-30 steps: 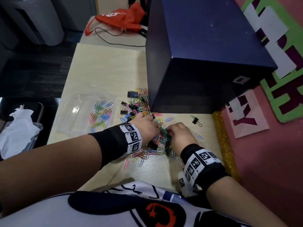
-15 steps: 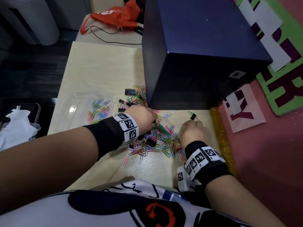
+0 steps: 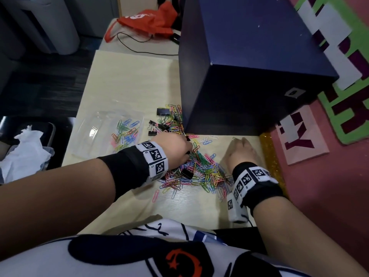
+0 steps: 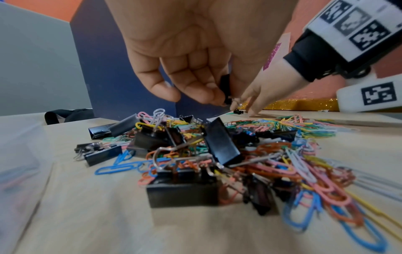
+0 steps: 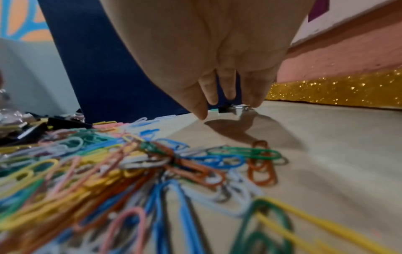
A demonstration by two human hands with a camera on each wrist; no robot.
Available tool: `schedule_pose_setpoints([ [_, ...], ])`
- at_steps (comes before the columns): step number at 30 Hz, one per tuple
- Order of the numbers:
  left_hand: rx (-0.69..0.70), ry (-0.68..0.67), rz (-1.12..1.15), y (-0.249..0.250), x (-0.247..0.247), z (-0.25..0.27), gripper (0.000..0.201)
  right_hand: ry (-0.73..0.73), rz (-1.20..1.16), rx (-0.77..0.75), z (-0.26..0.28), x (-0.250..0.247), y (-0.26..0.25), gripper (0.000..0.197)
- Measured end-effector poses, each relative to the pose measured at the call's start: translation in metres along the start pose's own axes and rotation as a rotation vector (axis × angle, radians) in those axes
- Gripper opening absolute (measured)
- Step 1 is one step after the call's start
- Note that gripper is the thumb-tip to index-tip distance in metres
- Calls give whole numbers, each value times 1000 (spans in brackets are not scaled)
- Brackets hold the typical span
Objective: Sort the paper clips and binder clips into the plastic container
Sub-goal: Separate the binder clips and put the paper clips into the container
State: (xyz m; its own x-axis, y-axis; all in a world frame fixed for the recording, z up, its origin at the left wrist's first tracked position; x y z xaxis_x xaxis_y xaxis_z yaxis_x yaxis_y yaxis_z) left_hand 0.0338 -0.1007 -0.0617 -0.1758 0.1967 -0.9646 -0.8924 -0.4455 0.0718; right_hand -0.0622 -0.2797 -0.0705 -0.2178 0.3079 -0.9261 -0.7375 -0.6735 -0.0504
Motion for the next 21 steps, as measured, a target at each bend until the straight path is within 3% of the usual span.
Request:
schedule_pose_setpoints([
  [3, -11, 6, 14, -1, 0, 2, 31, -32, 111, -79, 4, 5, -7, 52],
  [7, -18, -12, 25, -4, 1, 4, 32, 72, 43, -182, 3, 16, -7, 44],
  [13, -41, -25, 35, -8, 1, 2, 32, 238, -193, -71, -21, 9, 16, 24],
  [17, -27, 5, 40, -2, 1, 0, 31, 287, -73, -26, -22, 7, 19, 36],
  [21, -52, -9, 54, -1, 0, -3, 30, 39, -72, -132, -10, 13, 1, 47],
])
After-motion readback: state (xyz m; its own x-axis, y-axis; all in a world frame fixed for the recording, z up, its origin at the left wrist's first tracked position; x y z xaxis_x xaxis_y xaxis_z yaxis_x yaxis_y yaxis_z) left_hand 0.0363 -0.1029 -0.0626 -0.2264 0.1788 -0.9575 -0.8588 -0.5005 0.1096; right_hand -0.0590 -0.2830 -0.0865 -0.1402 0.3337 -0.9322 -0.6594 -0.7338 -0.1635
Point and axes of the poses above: each hand's wrist, its own z-axis away from the middle knuckle, its own x-axis out of the palm, y = z × x, the point moved 2 cm from there along -z, towards the middle knuckle, and after that the axes turned 1 degree about -x, right-handed, at the moved point
